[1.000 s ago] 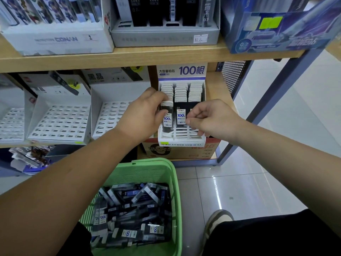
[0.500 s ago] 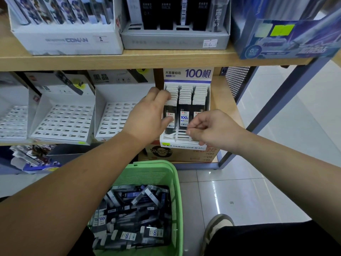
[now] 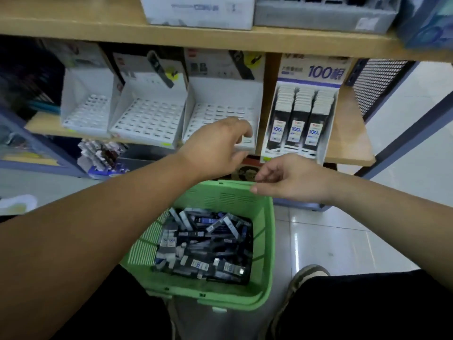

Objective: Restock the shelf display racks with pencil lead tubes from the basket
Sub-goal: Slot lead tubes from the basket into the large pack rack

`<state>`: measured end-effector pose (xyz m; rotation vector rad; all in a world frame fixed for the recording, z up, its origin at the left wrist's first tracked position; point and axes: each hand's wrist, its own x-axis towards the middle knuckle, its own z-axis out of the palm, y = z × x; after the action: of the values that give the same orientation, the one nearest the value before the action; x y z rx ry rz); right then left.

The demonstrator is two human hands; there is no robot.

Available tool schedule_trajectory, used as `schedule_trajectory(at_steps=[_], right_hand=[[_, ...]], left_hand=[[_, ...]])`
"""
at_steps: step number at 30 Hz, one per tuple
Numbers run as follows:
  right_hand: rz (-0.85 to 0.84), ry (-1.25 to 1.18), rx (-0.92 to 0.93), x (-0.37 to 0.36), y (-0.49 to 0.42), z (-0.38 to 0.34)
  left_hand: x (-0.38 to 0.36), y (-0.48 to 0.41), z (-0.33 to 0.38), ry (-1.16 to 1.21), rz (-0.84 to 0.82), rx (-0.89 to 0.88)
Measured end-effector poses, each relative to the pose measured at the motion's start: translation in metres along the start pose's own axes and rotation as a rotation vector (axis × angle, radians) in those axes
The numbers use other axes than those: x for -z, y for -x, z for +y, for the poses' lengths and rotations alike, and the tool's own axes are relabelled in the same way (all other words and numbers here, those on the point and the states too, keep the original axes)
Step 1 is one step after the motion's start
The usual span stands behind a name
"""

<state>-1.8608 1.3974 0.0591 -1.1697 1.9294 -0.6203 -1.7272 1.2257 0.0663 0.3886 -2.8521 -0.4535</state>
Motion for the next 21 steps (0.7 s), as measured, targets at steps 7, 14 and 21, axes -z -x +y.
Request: schedule_trajectory(at_steps=[7,14,21], right_hand=[[-0.309,0.251,-0.034,-0.12,-0.036,0.003],[-0.363,0.087,-0.279,-0.219,-0.07,0.048],[-0.434,0.265,-0.428,-0.28,-0.077,0.117]], left_hand=[[-0.028,0.115,-0.062,-0.032,-0.4,0.301],[-0.112,0.196,-0.111,0.117,-0.586,0.502],[-0.168,0.231,-0.144,0.202,-0.729,0.644]])
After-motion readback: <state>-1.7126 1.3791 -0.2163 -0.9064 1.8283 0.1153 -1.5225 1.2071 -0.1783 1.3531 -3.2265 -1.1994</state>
